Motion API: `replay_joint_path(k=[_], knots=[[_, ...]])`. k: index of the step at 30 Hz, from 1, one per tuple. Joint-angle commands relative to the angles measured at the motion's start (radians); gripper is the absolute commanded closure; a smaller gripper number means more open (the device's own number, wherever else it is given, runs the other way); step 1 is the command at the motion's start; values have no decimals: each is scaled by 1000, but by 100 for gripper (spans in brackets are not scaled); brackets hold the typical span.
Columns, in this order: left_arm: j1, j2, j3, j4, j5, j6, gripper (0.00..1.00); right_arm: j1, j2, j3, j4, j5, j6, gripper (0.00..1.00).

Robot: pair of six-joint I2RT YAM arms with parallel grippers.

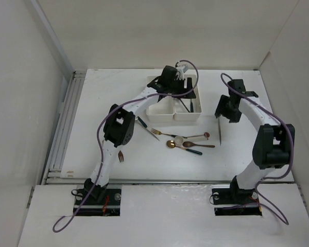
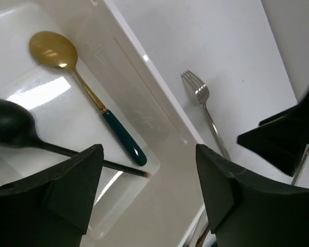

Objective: Sort the eating utensils into containers

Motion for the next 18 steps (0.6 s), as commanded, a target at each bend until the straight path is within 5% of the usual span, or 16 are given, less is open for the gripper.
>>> replay_joint_path(k=[1, 4, 13, 18], knots=[[2, -130, -3, 26, -24, 29, 30, -4, 63, 14, -28, 2, -75, 29], [11, -178, 6, 26, -34, 49, 0, -4, 126, 32, -37, 12, -108, 32], [103, -348, 101, -165, -336, 260, 0, -4, 261, 59, -57, -13, -158, 46], [259, -463, 101, -254, -377, 231, 0, 22, 319, 36, -48, -22, -168, 72]])
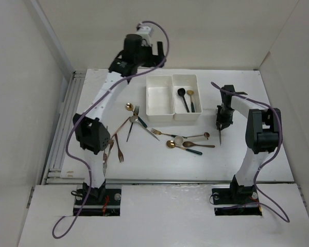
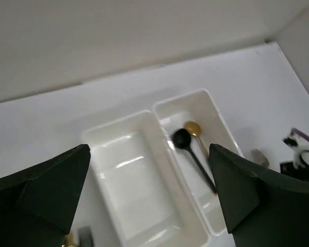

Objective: Sort the eating utensils into containers

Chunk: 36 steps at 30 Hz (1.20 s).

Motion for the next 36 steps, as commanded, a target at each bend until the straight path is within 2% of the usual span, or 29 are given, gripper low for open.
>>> replay_joint_path(k=[1, 2, 3, 4, 7, 10, 12, 15, 16, 18, 22, 26, 30, 36], knots=[[154, -129, 46, -77, -70, -3, 0, 27, 47, -7, -10, 16, -21, 77], [182, -141, 37, -88, -61, -13, 0, 36, 61, -17, -10, 16, -21, 84], [210, -150, 36, -98, -61, -23, 0, 47, 72, -17, -10, 16, -21, 97], [251, -171, 26, -118, -50, -33, 0, 47, 81, -17, -10, 16, -21, 100], [276, -214, 6, -160, -50, 35, 0, 56, 64, -7, -19, 43, -21, 100], [276, -248, -34, -169, -173, 189, 0, 56, -2, 2, -19, 120, -10, 100], [251, -280, -68, -155, -361, 288, 0, 56, -55, 28, -19, 163, -10, 100], [251, -290, -129, -115, -592, 325, 0, 69, -166, 87, -19, 219, -1, 100], [251, -290, -138, -115, -654, 316, 0, 81, -186, 149, -49, 233, -1, 100], [251, -300, -177, -157, -851, 159, 0, 108, -211, 228, -82, 261, -1, 100], [251, -334, -281, -224, -729, 77, 2, 206, -186, 455, -155, 305, 22, 100], [251, -356, -385, -281, -555, -3, 8, 408, -105, 697, -142, 267, 103, 100], [251, -386, -541, -280, -363, -13, 17, 541, 8, 794, 28, 231, 165, 100], [242, -446, -706, -249, -339, 35, 17, 602, 206, 852, 107, 194, 229, 100]])
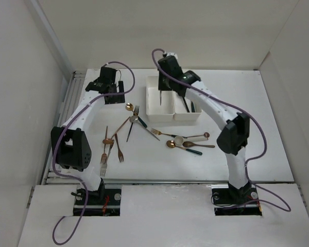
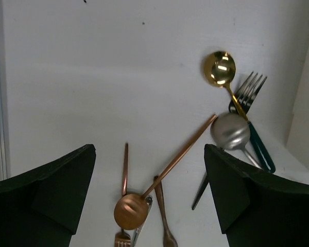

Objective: Sort the eating utensils into containers

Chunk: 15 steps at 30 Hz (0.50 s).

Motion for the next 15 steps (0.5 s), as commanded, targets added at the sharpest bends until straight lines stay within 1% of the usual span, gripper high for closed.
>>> replay_joint_path(k=[1, 5, 8, 9, 10, 12, 13, 15], knots=[[-5, -102, -95, 19, 59, 66, 15, -13, 82, 22, 59, -28, 64, 100], [-5, -142, -216, 55, 59, 135, 15, -4, 172, 13, 44, -86, 73, 100], [-15, -142, -271, 43, 83, 160, 21, 7, 191, -11, 31, -97, 99, 100], [-15, -142, -281, 32, 94, 160, 21, 7, 191, -12, 31, -112, 111, 91], [-25, -128, -281, 32, 117, 169, 25, 7, 202, -22, 31, -128, 111, 83], [-25, -113, -293, 23, 132, 192, 27, 7, 202, -22, 13, -148, 111, 69], [-25, -100, -307, 32, 133, 219, 29, 7, 202, -22, 13, -157, 111, 57], [-25, -90, -321, 52, 96, 241, 30, 7, 190, -22, 13, -157, 111, 48]])
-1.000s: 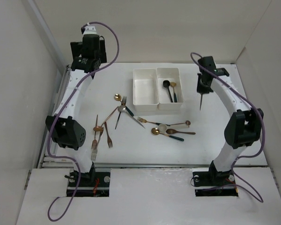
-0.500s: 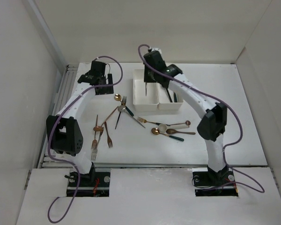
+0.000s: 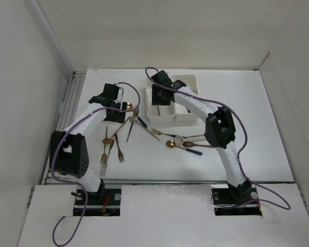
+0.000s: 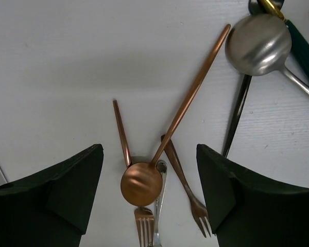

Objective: Sort the eating utensils into containers

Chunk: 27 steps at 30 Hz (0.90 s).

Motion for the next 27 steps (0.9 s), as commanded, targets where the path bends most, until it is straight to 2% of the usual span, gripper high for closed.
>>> replay_joint_path(k=[1, 2, 7, 8, 11, 12, 14, 17, 20, 27], knots=[[-5, 4, -37, 24, -13, 80, 30, 10, -71, 22, 15, -33, -6, 45], [-5, 4, -37, 35, -24, 91, 30, 10, -82, 22, 15, -33, -15, 40], [18, -5, -37, 3, -13, 111, 34, 10, -157, 22, 47, -64, -90, 33], [18, -5, -37, -14, -13, 127, 34, 10, -188, 5, 58, -91, -159, 32], [40, -46, -75, -23, 19, 221, 34, 19, -248, -56, 78, -217, -271, 19], [52, -77, -88, -23, 30, 296, 34, 30, -248, -69, 78, -240, -332, 16], [66, -106, -115, -23, 68, 347, 31, 39, -260, -83, 40, -262, -374, 15], [66, -106, -135, -34, 41, 307, 29, 61, -280, -113, 18, -262, -400, 14], [107, -39, -146, -34, -8, 212, 29, 70, -302, -142, 27, -271, -400, 14], [155, 90, -77, -52, 85, 135, 36, 108, -311, -185, 58, -280, -400, 14]])
